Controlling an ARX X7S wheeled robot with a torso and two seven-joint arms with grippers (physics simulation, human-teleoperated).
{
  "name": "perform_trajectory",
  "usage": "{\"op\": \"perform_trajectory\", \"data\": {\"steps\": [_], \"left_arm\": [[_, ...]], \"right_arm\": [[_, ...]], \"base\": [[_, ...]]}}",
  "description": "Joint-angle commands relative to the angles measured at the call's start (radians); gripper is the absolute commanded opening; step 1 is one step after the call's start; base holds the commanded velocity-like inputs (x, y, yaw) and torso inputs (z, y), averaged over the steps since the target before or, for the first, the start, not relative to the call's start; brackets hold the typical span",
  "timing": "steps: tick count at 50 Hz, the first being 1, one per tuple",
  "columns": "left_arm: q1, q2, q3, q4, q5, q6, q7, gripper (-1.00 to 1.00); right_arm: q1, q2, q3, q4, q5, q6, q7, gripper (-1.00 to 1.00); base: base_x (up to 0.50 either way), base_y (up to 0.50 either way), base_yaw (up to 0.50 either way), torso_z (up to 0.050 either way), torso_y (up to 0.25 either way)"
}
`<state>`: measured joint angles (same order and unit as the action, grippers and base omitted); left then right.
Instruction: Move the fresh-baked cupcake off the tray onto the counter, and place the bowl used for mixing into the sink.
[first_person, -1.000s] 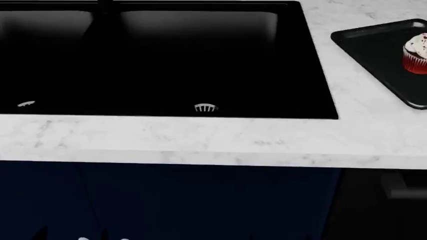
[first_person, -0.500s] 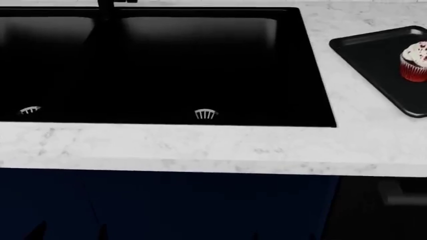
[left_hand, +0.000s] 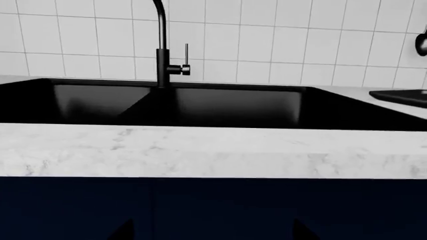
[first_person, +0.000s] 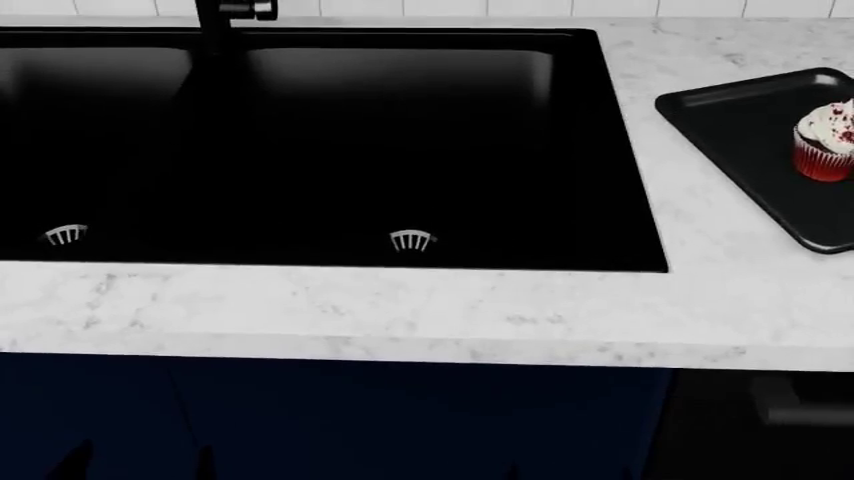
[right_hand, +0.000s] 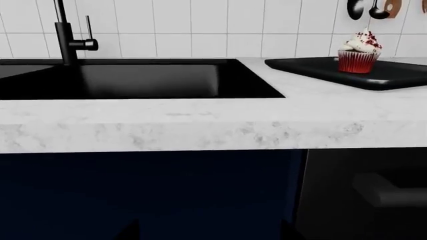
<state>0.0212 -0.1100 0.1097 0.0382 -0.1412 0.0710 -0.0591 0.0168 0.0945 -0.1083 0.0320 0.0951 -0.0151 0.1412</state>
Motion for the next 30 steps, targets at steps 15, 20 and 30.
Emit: {"op": "perform_trajectory", "data": {"steps": [15, 20, 30], "left_arm": [[-0.001, -0.019, -0.037, 0.087, -0.046, -0.053, -0.099, 1.00], [0.003, -0.033, -0.043, 0.180, -0.085, -0.126, -0.111, 1.00], [-0.012, -0.067, -0.044, 0.375, -0.114, -0.261, -0.153, 1.00]], "right_arm": [[0.006, 0.062, -0.015, -0.263, 0.042, 0.241, 0.054, 1.00], [0.018, 0.084, -0.011, -0.338, 0.041, 0.301, 0.065, 1.00], [0.043, 0.116, -0.015, -0.495, 0.040, 0.392, 0.092, 1.00]], "base": [[0.00, 0.00, 0.00, 0.007, 0.000], [0.00, 0.00, 0.00, 0.000, 0.000], [0.00, 0.00, 0.00, 0.000, 0.000]]}}
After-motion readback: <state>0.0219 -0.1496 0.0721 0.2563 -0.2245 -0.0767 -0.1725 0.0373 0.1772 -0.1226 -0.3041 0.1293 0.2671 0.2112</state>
